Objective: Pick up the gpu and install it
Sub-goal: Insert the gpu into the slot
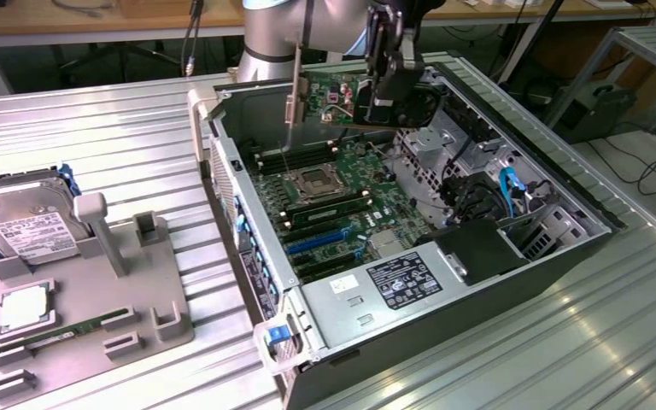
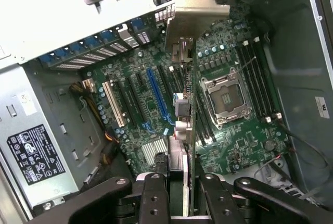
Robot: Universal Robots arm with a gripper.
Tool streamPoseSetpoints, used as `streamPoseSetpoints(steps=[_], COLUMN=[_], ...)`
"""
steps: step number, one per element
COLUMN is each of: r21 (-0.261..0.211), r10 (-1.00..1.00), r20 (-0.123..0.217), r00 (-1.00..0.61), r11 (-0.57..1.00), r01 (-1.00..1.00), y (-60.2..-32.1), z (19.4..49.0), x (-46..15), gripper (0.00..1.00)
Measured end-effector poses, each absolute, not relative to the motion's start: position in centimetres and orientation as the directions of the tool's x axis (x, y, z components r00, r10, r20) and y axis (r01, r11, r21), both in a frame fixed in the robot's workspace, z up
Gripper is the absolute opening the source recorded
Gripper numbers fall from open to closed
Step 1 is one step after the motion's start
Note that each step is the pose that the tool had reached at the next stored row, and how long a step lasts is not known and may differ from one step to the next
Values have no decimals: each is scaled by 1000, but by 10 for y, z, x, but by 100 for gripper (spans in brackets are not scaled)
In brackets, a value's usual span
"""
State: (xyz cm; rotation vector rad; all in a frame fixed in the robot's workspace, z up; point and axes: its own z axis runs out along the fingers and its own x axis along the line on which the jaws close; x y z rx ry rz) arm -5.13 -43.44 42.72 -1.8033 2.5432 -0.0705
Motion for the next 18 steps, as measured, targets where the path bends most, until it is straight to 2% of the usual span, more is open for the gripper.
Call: streamPoseSetpoints(steps=[18], r21=[-40], r10=[-983], r20=[10], r00=[-183], r11=[183], r01=[-982], y=[-434], z=[426], x=[-51], gripper=[28])
